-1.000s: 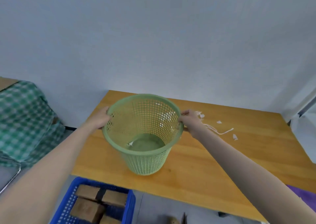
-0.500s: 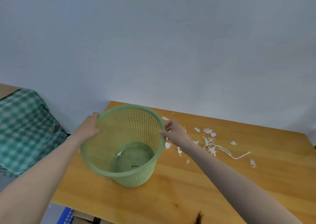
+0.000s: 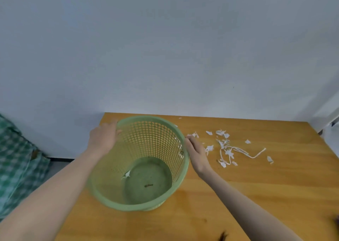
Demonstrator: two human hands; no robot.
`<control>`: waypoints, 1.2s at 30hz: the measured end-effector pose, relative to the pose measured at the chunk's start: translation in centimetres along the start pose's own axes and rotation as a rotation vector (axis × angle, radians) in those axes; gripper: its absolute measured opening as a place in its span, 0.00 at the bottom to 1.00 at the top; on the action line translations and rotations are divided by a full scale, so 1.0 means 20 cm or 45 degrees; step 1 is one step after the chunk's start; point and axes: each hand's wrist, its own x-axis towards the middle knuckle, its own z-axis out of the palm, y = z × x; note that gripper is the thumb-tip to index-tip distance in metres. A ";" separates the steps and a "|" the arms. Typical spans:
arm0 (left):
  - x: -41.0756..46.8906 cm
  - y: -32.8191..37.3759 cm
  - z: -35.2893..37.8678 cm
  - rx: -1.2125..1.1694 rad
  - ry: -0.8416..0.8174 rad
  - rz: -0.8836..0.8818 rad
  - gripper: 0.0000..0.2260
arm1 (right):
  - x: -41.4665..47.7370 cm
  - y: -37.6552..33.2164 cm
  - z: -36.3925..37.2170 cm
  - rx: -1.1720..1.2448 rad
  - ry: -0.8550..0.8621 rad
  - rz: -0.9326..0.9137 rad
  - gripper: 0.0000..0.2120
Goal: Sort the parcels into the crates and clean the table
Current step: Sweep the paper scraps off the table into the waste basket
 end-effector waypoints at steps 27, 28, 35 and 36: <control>-0.01 0.03 -0.02 -0.023 -0.044 -0.042 0.12 | 0.31 0.75 -0.14 -1.696 -0.768 0.513 0.29; -0.01 0.03 -0.02 -0.025 -0.044 -0.040 0.12 | 0.30 0.72 -0.14 -1.663 -0.731 0.502 0.29; -0.01 0.03 -0.04 -0.016 -0.052 -0.038 0.13 | 0.34 0.21 -0.20 -0.466 0.254 0.089 0.13; -0.02 0.03 -0.04 -0.022 -0.051 -0.033 0.13 | 0.33 0.10 -0.19 -0.261 0.311 -0.011 0.13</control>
